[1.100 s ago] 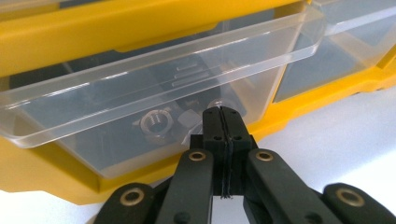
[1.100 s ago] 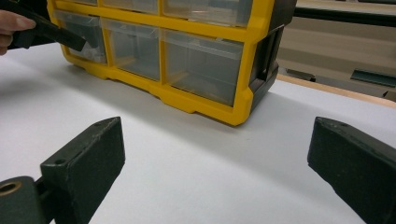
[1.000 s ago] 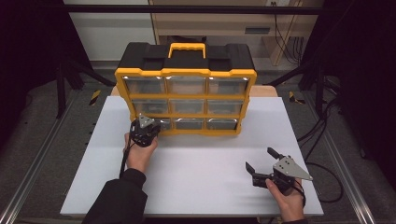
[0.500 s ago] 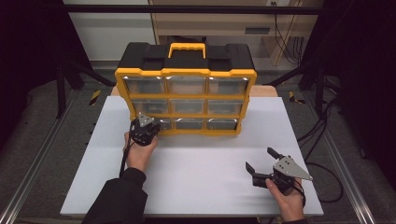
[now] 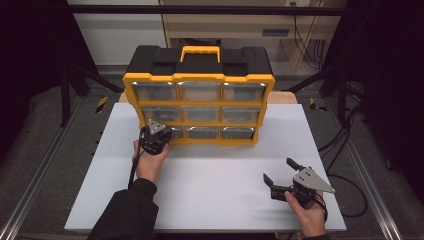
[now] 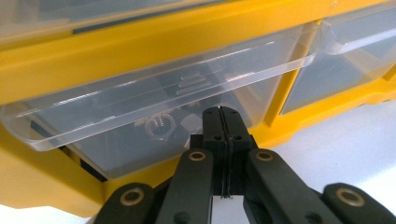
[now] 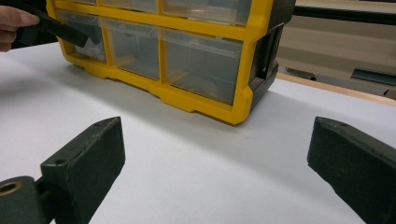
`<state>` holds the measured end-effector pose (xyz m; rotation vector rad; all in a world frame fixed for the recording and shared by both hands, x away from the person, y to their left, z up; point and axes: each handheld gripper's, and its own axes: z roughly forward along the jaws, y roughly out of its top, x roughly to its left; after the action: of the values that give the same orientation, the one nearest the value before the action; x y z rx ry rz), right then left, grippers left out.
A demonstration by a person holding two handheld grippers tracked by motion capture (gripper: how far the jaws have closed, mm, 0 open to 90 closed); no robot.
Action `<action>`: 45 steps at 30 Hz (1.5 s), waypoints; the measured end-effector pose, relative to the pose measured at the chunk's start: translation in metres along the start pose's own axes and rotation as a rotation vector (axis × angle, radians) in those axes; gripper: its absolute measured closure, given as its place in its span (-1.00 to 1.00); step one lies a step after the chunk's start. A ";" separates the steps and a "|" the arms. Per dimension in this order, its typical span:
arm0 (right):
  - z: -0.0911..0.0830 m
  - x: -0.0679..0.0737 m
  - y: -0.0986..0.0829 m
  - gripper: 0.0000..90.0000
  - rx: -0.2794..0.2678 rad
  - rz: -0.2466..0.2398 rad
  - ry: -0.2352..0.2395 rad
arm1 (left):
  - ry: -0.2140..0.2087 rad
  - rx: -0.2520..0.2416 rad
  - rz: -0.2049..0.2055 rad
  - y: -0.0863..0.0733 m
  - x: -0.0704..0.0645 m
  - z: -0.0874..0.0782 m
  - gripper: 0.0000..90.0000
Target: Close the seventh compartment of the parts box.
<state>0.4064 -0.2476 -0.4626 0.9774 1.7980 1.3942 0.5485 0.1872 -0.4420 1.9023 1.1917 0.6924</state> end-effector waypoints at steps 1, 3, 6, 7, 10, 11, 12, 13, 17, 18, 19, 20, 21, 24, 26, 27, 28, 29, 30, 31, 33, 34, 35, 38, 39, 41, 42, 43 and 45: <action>0.000 0.000 0.000 -0.91 -0.001 0.000 0.000 | 0.000 -0.001 -0.002 0.000 0.000 0.000 0.99; 0.000 0.000 0.000 -0.91 -0.006 0.000 0.001 | 0.000 -0.001 0.000 0.000 0.000 0.000 0.99; 0.000 0.000 0.000 -0.90 -0.005 0.001 0.002 | 0.000 0.000 -0.001 0.001 0.000 0.001 0.99; 0.000 0.000 0.000 -0.90 -0.001 0.000 0.002 | -0.001 0.001 -0.001 0.001 0.000 0.001 0.99; 0.001 0.000 0.000 -0.90 -0.005 0.000 0.004 | -0.002 0.002 0.002 0.001 0.000 0.001 0.99; 0.000 0.000 0.000 -0.90 -0.005 0.000 0.003 | -0.002 0.002 0.004 0.001 -0.001 0.002 0.99; 0.000 0.000 0.000 -0.90 -0.005 0.001 0.003 | -0.001 0.002 0.004 0.000 -0.001 0.002 0.99; 0.000 -0.001 0.000 -0.90 0.000 0.001 0.002 | -0.002 0.003 0.006 0.000 -0.001 0.002 0.99; 0.000 0.000 0.000 -0.90 -0.003 0.000 0.005 | -0.002 0.003 0.009 0.001 0.000 0.002 0.99; 0.001 -0.001 0.000 -0.90 -0.004 -0.003 0.005 | -0.002 0.004 0.008 0.001 0.000 0.002 0.99; 0.001 0.000 0.000 -0.90 -0.003 -0.004 0.006 | -0.001 0.003 0.010 0.001 0.000 0.002 0.99; 0.001 0.000 0.000 -0.90 -0.003 -0.003 0.006 | -0.001 0.003 0.010 0.001 0.000 0.002 0.99; 0.000 0.000 0.000 -0.90 0.001 0.000 0.005 | 0.001 0.002 0.012 0.000 -0.001 0.002 0.99; -0.001 -0.002 0.000 -0.90 -0.004 0.005 0.002 | 0.000 0.001 0.013 0.000 0.000 0.002 0.99; -0.001 -0.004 0.000 -0.90 -0.008 0.007 -0.001 | -0.001 0.002 0.015 0.000 0.000 0.002 0.99; -0.001 -0.004 0.000 -0.90 -0.007 0.009 -0.001 | -0.001 0.004 0.018 0.000 0.000 0.002 0.99; -0.001 -0.004 0.000 -0.90 -0.007 0.009 -0.001 | -0.003 0.002 0.017 0.000 0.000 0.002 0.99; -0.001 -0.004 0.000 -0.90 -0.007 0.007 -0.002 | -0.005 0.008 0.024 0.000 0.000 0.001 0.99; -0.001 -0.003 0.000 -0.90 -0.003 0.004 -0.002 | -0.008 0.003 0.017 0.000 -0.001 0.001 0.99; -0.001 -0.003 0.000 -0.90 0.000 0.003 -0.001 | -0.009 0.003 0.020 0.000 -0.001 0.000 0.99; 0.000 -0.002 -0.001 -0.90 -0.002 0.004 0.003 | -0.015 0.003 0.024 -0.001 -0.001 -0.001 0.99; 0.000 -0.002 -0.001 -0.90 -0.003 0.005 0.003 | -0.018 0.002 0.025 -0.001 -0.001 -0.003 0.99; 0.000 -0.002 -0.001 -0.90 -0.003 0.005 0.002 | -0.024 0.000 0.024 -0.002 -0.002 -0.004 0.99; 0.000 -0.002 -0.001 -0.90 -0.003 0.004 0.000 | -0.040 -0.010 0.025 -0.003 -0.004 -0.009 0.99; 0.000 -0.002 0.000 -0.90 -0.005 0.001 -0.001 | -0.048 -0.018 0.026 -0.004 -0.004 -0.011 0.99; 0.000 -0.001 0.000 -0.90 -0.003 0.003 0.001 | -0.061 -0.027 0.033 -0.004 -0.007 -0.015 0.99; -0.001 -0.001 0.000 -0.90 0.002 0.004 0.000 | -0.067 -0.029 0.039 -0.004 -0.009 -0.017 0.99; 0.000 -0.001 0.000 -0.90 0.000 0.002 -0.001 | -0.077 -0.036 0.033 -0.005 -0.011 -0.019 0.99; 0.000 -0.001 0.000 -0.90 0.001 0.002 0.000 | -0.093 -0.040 0.045 -0.006 -0.015 -0.023 0.99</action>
<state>0.4065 -0.2483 -0.4629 0.9803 1.7985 1.3942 0.5221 0.1828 -0.4346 1.9118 1.0730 0.6396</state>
